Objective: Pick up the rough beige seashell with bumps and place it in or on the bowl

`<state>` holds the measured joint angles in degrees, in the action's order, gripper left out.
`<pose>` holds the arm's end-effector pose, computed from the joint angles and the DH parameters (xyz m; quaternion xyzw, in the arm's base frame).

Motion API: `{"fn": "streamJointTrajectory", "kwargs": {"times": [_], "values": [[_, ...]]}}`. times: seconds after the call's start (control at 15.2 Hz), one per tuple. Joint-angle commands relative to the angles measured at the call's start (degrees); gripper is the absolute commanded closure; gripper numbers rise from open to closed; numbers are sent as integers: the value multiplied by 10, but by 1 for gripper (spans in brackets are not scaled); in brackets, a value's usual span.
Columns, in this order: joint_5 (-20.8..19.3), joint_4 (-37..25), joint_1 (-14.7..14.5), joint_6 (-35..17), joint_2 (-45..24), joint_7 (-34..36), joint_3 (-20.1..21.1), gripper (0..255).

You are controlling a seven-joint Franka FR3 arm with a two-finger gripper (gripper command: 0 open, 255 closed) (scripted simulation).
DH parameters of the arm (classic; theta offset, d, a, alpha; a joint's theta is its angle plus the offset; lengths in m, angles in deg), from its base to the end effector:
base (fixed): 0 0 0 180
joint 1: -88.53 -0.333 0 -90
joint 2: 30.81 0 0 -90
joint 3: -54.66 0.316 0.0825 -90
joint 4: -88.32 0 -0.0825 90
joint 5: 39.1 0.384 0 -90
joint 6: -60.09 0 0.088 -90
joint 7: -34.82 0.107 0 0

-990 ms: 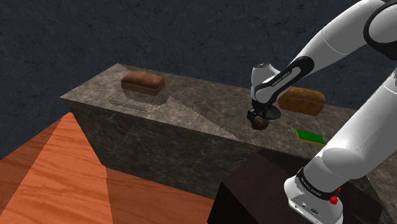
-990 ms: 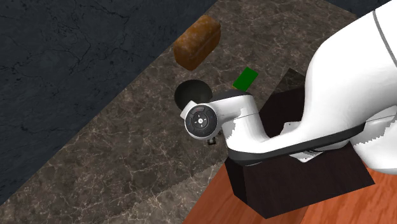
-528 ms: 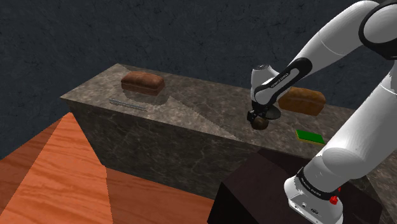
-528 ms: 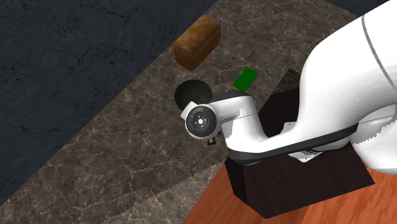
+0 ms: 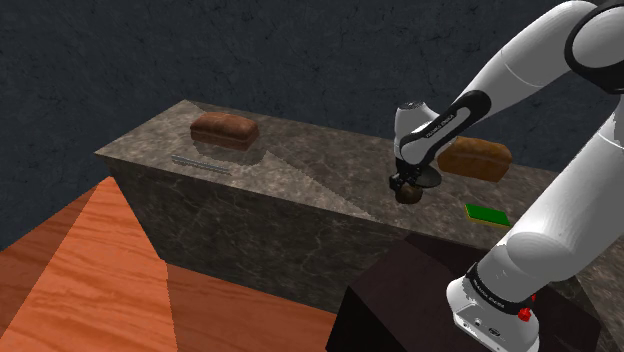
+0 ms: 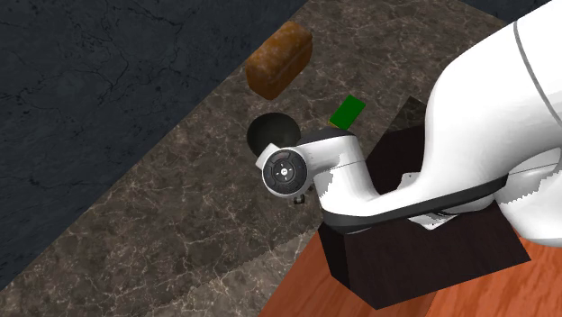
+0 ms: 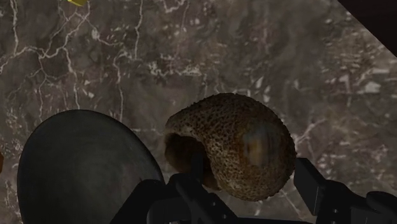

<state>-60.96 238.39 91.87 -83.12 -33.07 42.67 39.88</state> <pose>0.3957 -0.1281 0.2244 0.9892 -0.0639 -0.0874 0.0987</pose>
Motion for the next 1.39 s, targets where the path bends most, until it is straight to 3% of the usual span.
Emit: {"fn": "streamJointTrajectory", "kwargs": {"times": [0.0, 0.79, 0.86, 0.92, 1.06, 1.19, 1.25, 1.32], "values": [[0, 1, 0, 0, 0, 0, 0, 255], [9, -9, -3, 90, 81, -19, 4, 255], [8, -7, -3, 79, 72, -17, 3, 255], [8, -7, -3, 79, 72, -17, 3, 0], [-197, 99, 10, -1, 137, 30, 30, 0], [-468, 187, 70, -73, 186, 113, 64, 0], [-580, 210, 100, -94, 196, 155, 76, 0], [-600, 203, 105, -100, 181, 172, 74, 0]]}}
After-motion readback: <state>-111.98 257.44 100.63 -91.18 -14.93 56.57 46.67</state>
